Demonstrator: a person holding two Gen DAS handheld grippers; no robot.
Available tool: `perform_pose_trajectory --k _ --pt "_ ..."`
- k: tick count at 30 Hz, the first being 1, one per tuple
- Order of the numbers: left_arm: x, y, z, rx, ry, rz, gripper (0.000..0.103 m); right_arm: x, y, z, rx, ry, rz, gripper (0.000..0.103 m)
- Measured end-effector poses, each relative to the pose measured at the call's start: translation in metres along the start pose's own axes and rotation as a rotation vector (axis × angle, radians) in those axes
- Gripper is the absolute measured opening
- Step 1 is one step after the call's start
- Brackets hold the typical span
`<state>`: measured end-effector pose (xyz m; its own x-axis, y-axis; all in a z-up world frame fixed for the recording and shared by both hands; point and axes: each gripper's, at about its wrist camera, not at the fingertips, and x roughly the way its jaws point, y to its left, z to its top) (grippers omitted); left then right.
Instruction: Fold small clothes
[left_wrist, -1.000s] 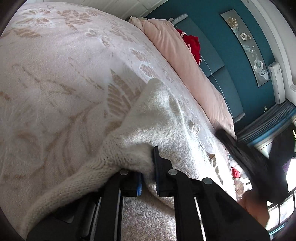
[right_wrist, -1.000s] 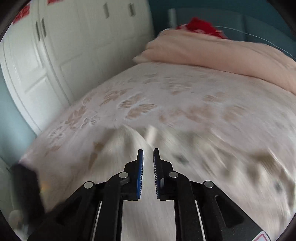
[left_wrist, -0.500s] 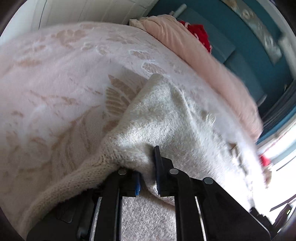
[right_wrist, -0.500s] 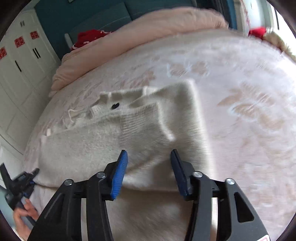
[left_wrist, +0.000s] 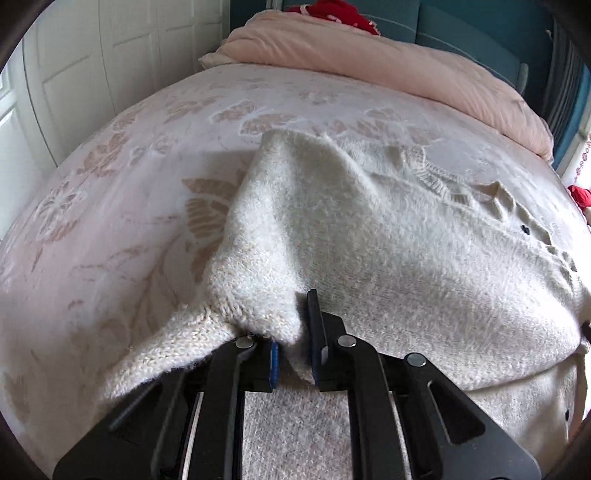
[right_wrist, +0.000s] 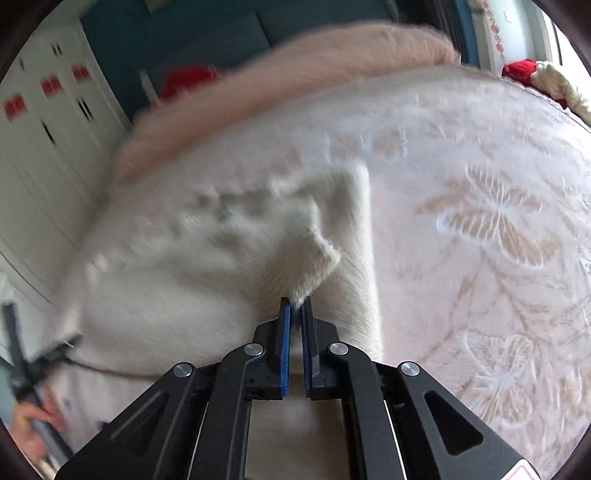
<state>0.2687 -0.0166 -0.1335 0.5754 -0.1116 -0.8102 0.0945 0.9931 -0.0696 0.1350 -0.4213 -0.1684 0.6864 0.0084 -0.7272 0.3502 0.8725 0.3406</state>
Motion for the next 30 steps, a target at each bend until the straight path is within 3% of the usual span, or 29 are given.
perform_pose_trajectory --k 4,5,8,10,11,13,16,19,22,25,30 --pt "-0.006 0.001 0.004 -0.008 0.022 0.011 0.013 -0.027 0.003 0.003 0.011 -0.035 -0.013 0.008" --pt "-0.009 0.001 0.005 -0.009 0.022 0.014 0.013 -0.036 0.006 -0.001 0.003 -0.058 -0.029 0.015" --pt "-0.026 0.0 0.003 -0.002 0.019 0.019 0.017 -0.076 0.007 -0.02 -0.019 -0.094 0.007 0.016" --pt "-0.041 -0.002 -0.004 0.02 0.027 0.021 0.023 -0.101 0.006 -0.045 -0.049 -0.065 0.018 0.017" --pt "-0.05 -0.001 -0.009 0.029 0.023 0.021 0.025 -0.108 0.005 -0.057 -0.056 -0.051 0.018 0.023" --pt "-0.074 0.004 -0.024 0.043 0.013 0.009 0.041 -0.129 -0.004 -0.088 -0.059 0.011 0.006 0.035" --pt "-0.105 0.019 -0.054 0.041 0.039 -0.027 0.062 -0.154 -0.014 -0.125 -0.081 0.093 -0.012 0.042" --pt "-0.13 0.035 -0.09 0.069 0.079 -0.018 0.077 -0.167 -0.024 -0.161 -0.08 0.201 -0.043 0.046" --pt "-0.148 0.053 -0.124 0.089 0.112 0.005 0.083 -0.172 -0.031 -0.191 -0.042 0.275 -0.049 0.048" --pt "-0.155 0.069 -0.149 0.061 0.154 -0.013 0.084 -0.173 -0.038 -0.213 0.024 0.317 0.004 0.048" --pt "-0.139 0.091 -0.174 -0.089 0.243 -0.085 0.084 -0.159 -0.033 -0.22 0.042 0.363 0.02 0.049"
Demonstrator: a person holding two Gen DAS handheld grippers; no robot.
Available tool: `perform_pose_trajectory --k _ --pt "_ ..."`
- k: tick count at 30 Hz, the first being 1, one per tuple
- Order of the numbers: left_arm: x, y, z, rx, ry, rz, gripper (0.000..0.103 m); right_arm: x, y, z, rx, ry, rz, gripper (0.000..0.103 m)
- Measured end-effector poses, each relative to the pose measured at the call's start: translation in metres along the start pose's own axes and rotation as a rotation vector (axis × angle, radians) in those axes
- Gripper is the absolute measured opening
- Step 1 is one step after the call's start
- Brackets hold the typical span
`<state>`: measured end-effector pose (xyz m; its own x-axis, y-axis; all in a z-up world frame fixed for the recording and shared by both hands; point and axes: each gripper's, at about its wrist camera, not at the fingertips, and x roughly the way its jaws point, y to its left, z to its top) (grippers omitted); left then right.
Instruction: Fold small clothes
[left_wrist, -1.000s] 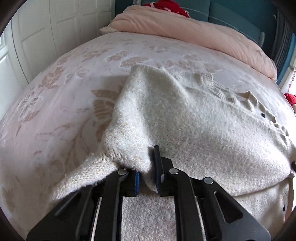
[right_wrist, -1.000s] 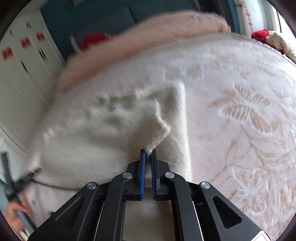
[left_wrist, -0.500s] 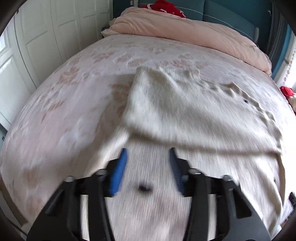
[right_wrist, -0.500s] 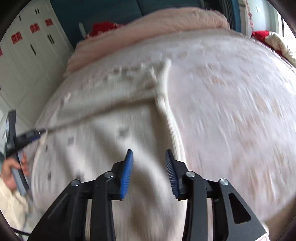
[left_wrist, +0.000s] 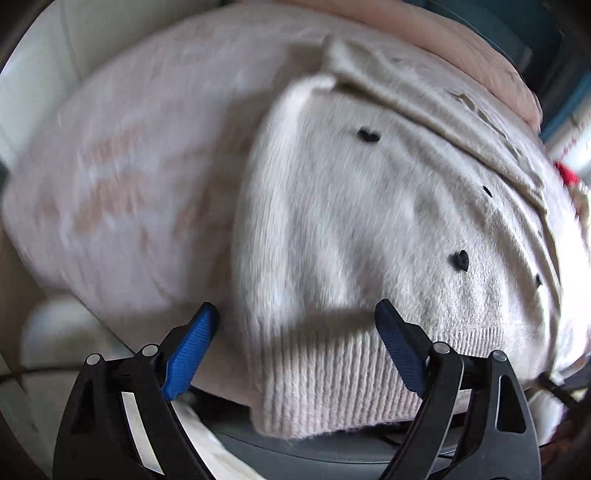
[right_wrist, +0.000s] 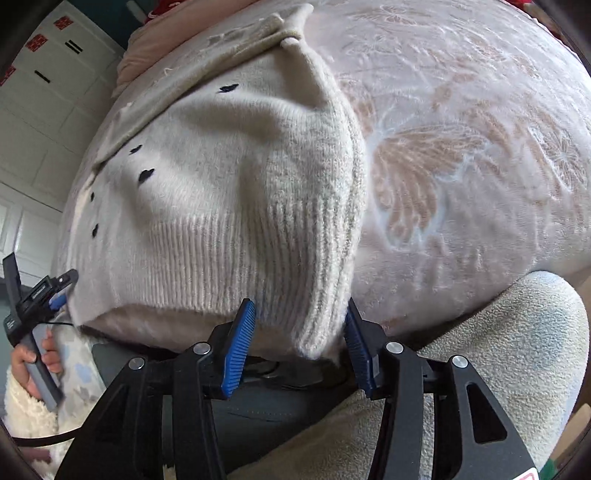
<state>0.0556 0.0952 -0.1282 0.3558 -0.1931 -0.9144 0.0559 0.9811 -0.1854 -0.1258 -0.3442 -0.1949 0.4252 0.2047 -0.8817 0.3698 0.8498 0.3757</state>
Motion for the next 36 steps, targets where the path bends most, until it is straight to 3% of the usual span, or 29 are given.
perform_pose_trajectory --k 2,3,4,5,6,11,15,21,26,29,30,32,34,36 --pt "-0.001 -0.002 -0.001 -0.01 -0.019 -0.003 0.081 0.002 0.0 0.004 0.026 -0.011 0.019 0.05" --pt "-0.001 -0.004 0.0 -0.007 -0.021 -0.014 0.069 0.002 0.001 0.007 0.038 -0.014 0.028 0.049" --pt "-0.002 -0.006 0.001 0.002 -0.023 -0.019 0.049 0.002 0.0 0.008 0.05 -0.022 0.037 0.045" --pt "-0.002 -0.009 0.004 0.016 -0.013 -0.047 0.038 0.001 -0.001 0.008 0.055 -0.037 0.053 0.021" --pt "-0.003 -0.01 0.007 0.021 0.004 -0.071 0.013 -0.001 -0.002 0.009 0.055 -0.041 0.074 0.01" --pt "-0.037 -0.015 0.01 0.061 -0.01 -0.111 0.01 -0.037 0.013 0.004 -0.003 -0.136 0.092 0.009" --pt "-0.069 -0.009 -0.002 0.083 -0.011 -0.141 0.01 -0.073 0.025 -0.014 -0.102 -0.182 0.045 0.007" --pt "-0.1 0.007 -0.04 0.064 0.051 -0.201 0.009 -0.087 0.021 -0.057 -0.173 -0.082 0.018 0.007" --pt "-0.133 0.017 -0.06 0.035 0.1 -0.225 0.009 -0.117 0.027 -0.084 -0.22 -0.011 0.082 0.007" --pt "-0.166 0.013 -0.046 0.024 0.045 -0.261 0.009 -0.16 0.037 -0.062 -0.237 -0.113 0.16 0.007" --pt "-0.176 0.007 -0.032 0.032 0.002 -0.274 0.009 -0.178 0.041 -0.042 -0.241 -0.201 0.187 0.007" --pt "-0.186 -0.006 0.004 0.061 -0.085 -0.314 0.009 -0.195 0.043 -0.008 -0.236 -0.321 0.241 0.007" --pt "-0.185 -0.025 0.044 0.099 -0.169 -0.301 0.009 -0.198 0.04 0.039 -0.206 -0.438 0.301 0.007" --pt "-0.168 -0.045 0.091 0.117 -0.237 -0.268 0.01 -0.183 0.038 0.085 -0.183 -0.51 0.296 0.007"
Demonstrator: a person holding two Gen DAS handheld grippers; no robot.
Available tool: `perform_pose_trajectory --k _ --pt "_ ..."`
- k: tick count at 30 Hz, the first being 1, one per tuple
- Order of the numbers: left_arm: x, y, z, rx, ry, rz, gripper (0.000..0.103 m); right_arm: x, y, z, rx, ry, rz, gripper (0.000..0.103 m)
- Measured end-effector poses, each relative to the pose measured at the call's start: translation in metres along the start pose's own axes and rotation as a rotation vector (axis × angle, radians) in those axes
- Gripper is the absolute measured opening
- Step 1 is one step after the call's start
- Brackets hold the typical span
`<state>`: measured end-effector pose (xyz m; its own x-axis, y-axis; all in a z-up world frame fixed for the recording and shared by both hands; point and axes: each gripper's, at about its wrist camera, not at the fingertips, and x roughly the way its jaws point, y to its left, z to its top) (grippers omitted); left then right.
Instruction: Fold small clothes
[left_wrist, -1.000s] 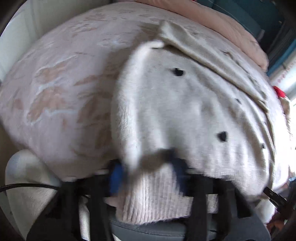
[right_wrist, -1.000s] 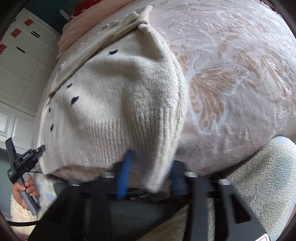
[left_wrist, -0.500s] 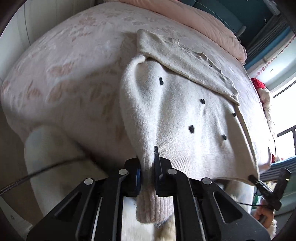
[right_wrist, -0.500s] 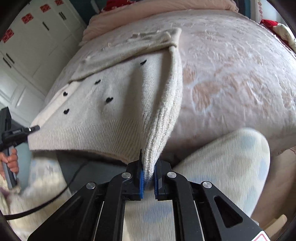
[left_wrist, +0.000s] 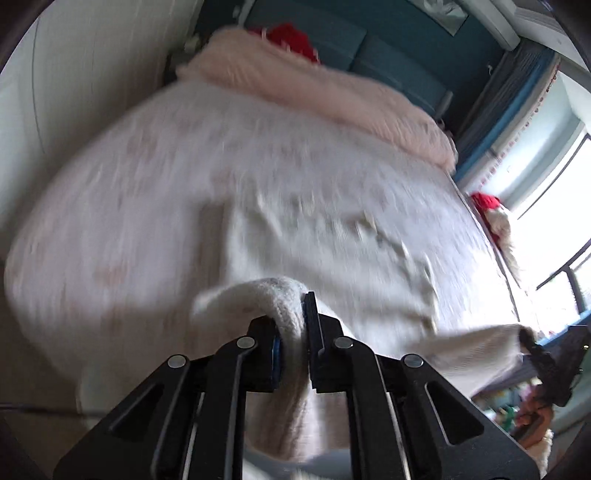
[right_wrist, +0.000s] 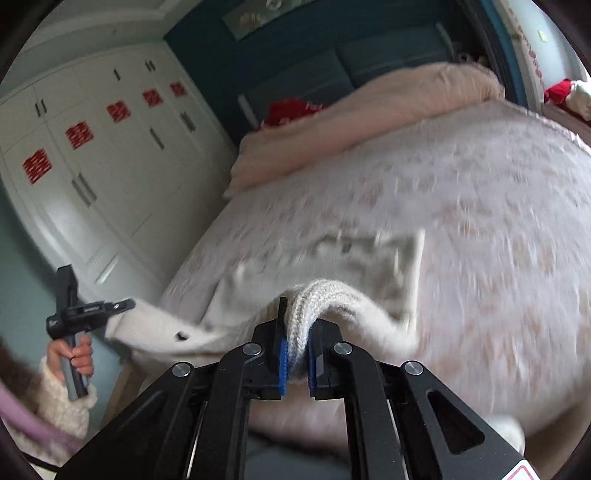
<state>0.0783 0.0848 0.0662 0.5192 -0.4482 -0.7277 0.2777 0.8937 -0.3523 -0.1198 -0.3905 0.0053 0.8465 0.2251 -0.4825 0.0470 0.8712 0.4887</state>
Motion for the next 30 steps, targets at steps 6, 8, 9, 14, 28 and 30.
perform_pose_trajectory --k 6,8,9,14,28,30 --pt "0.13 -0.001 0.071 0.012 -0.02 0.136 0.013 0.137 -0.073 0.053 0.189 0.017 -0.042 0.012" --pt "0.174 0.008 0.077 -0.025 -0.041 0.189 0.017 0.171 -0.093 0.05 0.253 0.045 -0.055 0.016" --pt "0.195 0.015 0.078 -0.045 -0.028 0.247 0.026 0.188 -0.106 0.048 0.306 0.056 -0.075 0.018" --pt "0.212 0.036 0.068 -0.077 -0.049 0.3 0.05 0.182 -0.123 0.042 0.371 -0.078 -0.116 0.057" --pt "0.204 0.067 0.015 -0.156 0.119 0.112 0.007 0.171 -0.09 -0.045 0.089 0.118 -0.296 0.062" --pt "0.2 0.071 0.013 -0.16 0.114 0.11 0.005 0.176 -0.098 -0.043 0.112 0.14 -0.268 0.01"
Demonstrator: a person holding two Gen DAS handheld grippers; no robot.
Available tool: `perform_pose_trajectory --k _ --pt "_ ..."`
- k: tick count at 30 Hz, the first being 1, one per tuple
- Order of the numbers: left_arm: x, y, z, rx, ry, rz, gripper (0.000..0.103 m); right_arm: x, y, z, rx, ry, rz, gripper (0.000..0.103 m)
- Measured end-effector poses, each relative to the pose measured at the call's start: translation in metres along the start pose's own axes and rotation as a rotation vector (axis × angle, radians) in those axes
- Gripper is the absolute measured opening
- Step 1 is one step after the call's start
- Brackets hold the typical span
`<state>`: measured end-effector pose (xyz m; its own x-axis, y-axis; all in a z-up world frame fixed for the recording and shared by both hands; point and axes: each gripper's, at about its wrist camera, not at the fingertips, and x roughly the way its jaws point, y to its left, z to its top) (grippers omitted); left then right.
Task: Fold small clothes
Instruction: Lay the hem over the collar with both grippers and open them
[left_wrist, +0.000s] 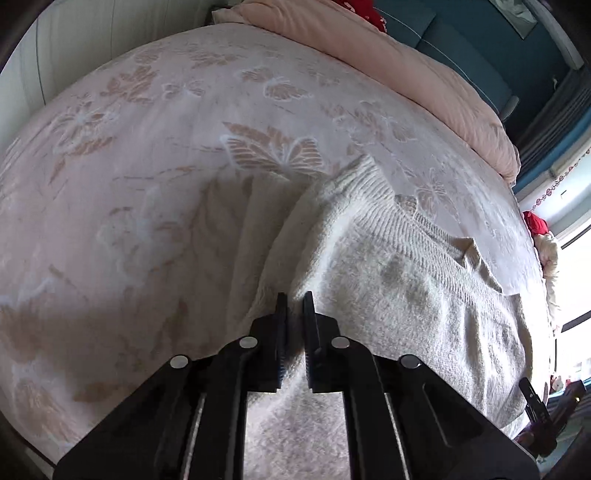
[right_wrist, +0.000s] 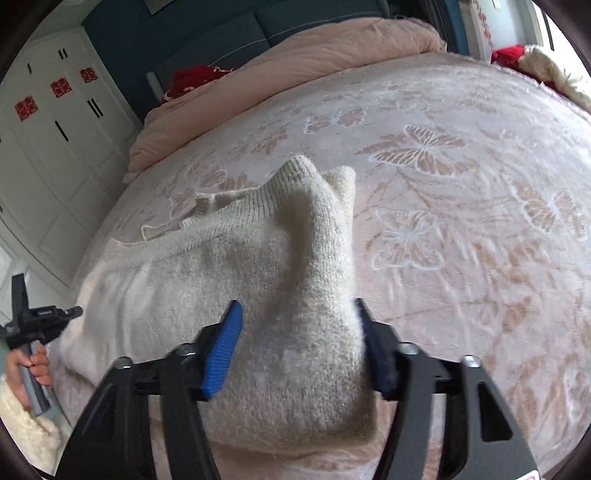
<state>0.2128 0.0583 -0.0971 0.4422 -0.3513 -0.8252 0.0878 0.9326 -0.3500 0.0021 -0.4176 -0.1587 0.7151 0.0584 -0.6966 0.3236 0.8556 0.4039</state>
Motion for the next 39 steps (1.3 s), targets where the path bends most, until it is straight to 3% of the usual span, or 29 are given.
perform_pose_trajectory --k 2,4,6,9,11,12,13,15,17,19,21,22,25,26,27,28,31,33,35,38,39 --pt "-0.016 -0.002 0.004 -0.001 -0.039 -0.009 0.004 -0.001 -0.002 0.015 0.032 0.016 0.041 0.011" --pt "-0.036 -0.003 0.008 -0.008 -0.073 -0.015 0.004 -0.025 0.011 0.029 0.033 -0.045 0.099 0.01" --pt "-0.052 0.002 0.007 -0.021 -0.081 0.006 0.004 -0.045 0.028 0.035 -0.039 -0.082 0.102 0.011" --pt "-0.036 0.02 -0.003 -0.032 -0.029 0.135 0.004 -0.022 0.022 0.019 -0.083 -0.004 0.013 0.014" --pt "-0.006 0.034 -0.016 -0.062 0.061 0.13 0.005 0.012 0.005 0.004 -0.074 0.099 -0.041 0.016" --pt "-0.006 0.036 -0.018 -0.068 0.05 0.124 0.005 0.014 -0.001 -0.002 -0.055 0.091 -0.027 0.016" --pt "-0.012 0.032 -0.019 -0.051 0.013 0.12 0.007 0.006 0.002 0.0 -0.055 0.063 -0.019 0.019" --pt "-0.029 0.017 -0.014 0.005 -0.039 0.092 0.008 -0.013 0.016 0.012 -0.092 0.011 -0.038 0.038" --pt "-0.045 -0.001 -0.001 0.042 -0.092 0.048 0.015 -0.026 0.029 0.027 -0.141 -0.038 -0.035 0.053" --pt "-0.046 -0.017 0.016 0.079 -0.11 0.045 0.047 -0.025 0.039 0.046 -0.184 -0.066 -0.033 0.057" --pt "-0.034 -0.032 0.032 0.11 -0.131 0.063 0.061 -0.001 0.04 0.066 -0.2 -0.033 -0.046 0.063" --pt "-0.024 -0.038 0.037 0.134 -0.126 0.074 0.061 0.016 0.038 0.074 -0.195 0.001 -0.06 0.063" --pt "0.017 -0.042 0.052 0.144 -0.05 0.097 0.058 0.06 0.031 0.082 -0.167 0.102 -0.068 0.059" --pt "0.031 -0.04 0.055 0.129 -0.009 0.084 0.045 0.074 0.029 0.08 -0.137 0.15 -0.043 0.025" --pt "0.045 -0.038 0.057 0.12 0.039 0.064 0.005 0.078 0.03 0.08 -0.117 0.172 -0.019 0.016" --pt "0.048 -0.038 0.058 0.11 0.058 0.063 0.006 0.074 0.032 0.081 -0.109 0.151 -0.013 0.015" --pt "0.019 -0.046 0.066 0.143 -0.077 0.031 0.006 0.032 0.04 0.096 -0.108 -0.014 0.033 0.008" --pt "0.015 -0.046 0.073 0.142 -0.105 0.046 0.006 0.019 0.035 0.106 -0.076 -0.082 0.042 0.009" --pt "0.031 -0.043 0.078 0.129 -0.079 0.089 0.006 0.043 0.029 0.108 -0.098 -0.043 0.003 0.012" --pt "0.077 -0.032 0.076 0.111 0.025 0.155 0.008 0.099 0.013 0.094 -0.075 0.143 -0.086 0.014" --pt "0.072 -0.029 0.073 0.106 -0.008 0.145 0.01 0.085 0.013 0.092 -0.053 0.082 -0.065 0.019"
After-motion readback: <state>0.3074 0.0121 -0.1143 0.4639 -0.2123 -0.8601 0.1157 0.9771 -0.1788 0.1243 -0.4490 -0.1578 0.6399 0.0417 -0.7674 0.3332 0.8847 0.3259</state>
